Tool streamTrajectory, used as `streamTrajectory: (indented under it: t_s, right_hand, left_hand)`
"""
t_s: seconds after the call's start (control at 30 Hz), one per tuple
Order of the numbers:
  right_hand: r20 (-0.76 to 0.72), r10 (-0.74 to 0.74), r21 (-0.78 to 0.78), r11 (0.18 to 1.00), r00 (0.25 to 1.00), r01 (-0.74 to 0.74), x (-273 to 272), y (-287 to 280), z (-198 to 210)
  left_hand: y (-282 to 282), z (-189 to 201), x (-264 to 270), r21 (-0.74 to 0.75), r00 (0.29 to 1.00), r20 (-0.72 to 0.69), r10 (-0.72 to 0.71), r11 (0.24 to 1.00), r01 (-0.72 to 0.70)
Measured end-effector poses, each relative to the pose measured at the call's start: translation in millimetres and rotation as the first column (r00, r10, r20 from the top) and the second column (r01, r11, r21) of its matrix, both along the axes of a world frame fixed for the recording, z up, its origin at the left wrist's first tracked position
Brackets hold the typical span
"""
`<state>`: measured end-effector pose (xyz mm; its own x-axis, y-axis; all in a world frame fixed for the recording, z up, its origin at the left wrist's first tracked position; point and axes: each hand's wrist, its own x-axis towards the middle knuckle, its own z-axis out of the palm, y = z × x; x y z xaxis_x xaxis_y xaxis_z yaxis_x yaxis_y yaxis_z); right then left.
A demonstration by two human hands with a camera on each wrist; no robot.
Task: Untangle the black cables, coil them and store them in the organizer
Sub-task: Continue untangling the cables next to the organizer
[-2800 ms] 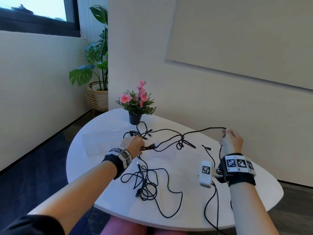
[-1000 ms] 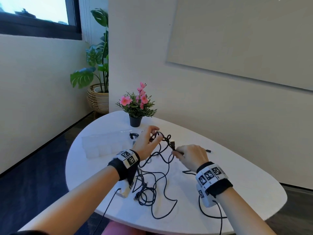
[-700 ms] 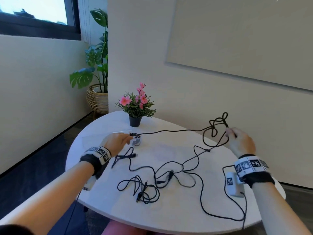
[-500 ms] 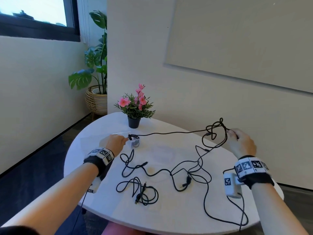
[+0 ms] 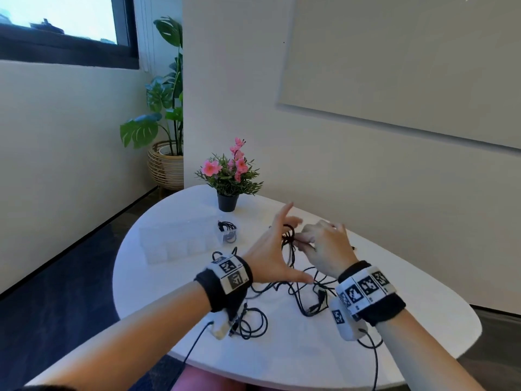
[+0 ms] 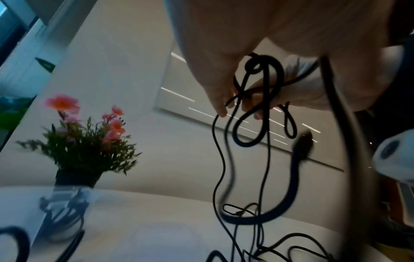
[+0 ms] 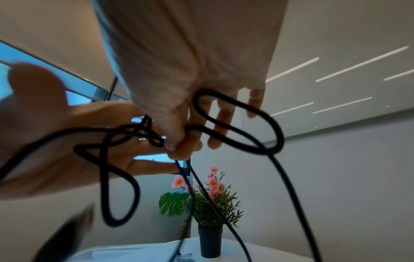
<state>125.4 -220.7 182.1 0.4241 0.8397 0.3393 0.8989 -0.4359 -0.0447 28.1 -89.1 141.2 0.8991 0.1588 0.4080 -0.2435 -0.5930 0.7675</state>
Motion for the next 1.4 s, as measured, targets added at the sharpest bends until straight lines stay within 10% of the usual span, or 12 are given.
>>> streamTrajectory:
  t_s: [0.17, 0.43, 0.63, 0.87, 1.13, 1.4]
  right_hand:
    - [0.001, -0.003, 0.011, 1.0, 1.0, 0.003, 5, -5, 5]
    - [0.105, -0.087, 0.068, 0.995, 0.991, 0.08, 23, -14, 4]
    - [0.085, -0.091, 0.077, 0.993, 0.992, 0.084, 20, -8, 6]
    - [0.067, -0.419, 0.094, 0.906, 0.905, 0.413, 52, -59, 26]
    - [-0.069, 0.054, 0.399, 0.917, 0.996, -0.022, 16, -30, 13]
    - [0.103, 0.072, 0.329, 0.939, 0.992, -0.102, -10, -25, 15]
  left_hand:
    - [30, -1, -2, 0.1, 0.952, 0.143, 0.271, 0.953, -0.286]
    - [52, 4, -14, 0.259, 0.963, 0.195, 0.186, 0.937, -0.233]
    - [44, 4, -16, 0.136, 0.909, 0.335, 0.249, 0.942, -0.308]
    - [90, 3, -45, -0.155, 0.835, 0.18, 0.52, 0.853, -0.498]
    - [33, 3, -26, 0.209, 0.969, 0.032, 0.246, 0.946, -0.247]
    - [19, 16, -17, -0.477, 0.928, -0.113, 0.355, 0.8, -0.364]
